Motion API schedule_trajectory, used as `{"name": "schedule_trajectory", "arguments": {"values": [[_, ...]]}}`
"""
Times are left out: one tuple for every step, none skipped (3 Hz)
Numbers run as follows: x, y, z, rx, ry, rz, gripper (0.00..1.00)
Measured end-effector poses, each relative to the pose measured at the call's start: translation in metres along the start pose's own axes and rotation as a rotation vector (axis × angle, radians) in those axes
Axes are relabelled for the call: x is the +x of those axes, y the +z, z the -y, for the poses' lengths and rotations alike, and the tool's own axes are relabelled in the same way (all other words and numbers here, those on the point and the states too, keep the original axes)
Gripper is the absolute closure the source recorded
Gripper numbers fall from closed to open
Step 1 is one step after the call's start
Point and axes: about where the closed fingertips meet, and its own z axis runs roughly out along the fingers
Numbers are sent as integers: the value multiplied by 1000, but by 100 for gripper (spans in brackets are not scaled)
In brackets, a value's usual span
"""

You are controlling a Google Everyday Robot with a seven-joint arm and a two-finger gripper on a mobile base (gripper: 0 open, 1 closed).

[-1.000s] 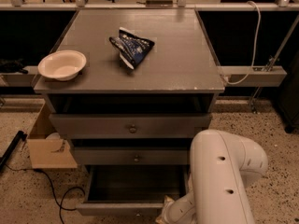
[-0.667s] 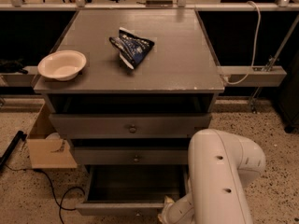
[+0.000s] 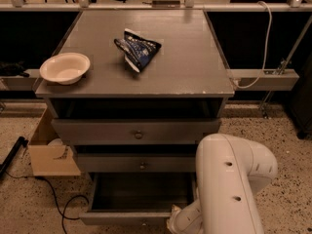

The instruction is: Open bottom drawer

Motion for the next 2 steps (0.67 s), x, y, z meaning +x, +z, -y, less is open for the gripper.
{"name": "schedule_trajectory", "arguments": {"values": [[3, 0, -2, -3, 6, 0, 100], [-1, -2, 4, -3, 6, 0, 100]]}}
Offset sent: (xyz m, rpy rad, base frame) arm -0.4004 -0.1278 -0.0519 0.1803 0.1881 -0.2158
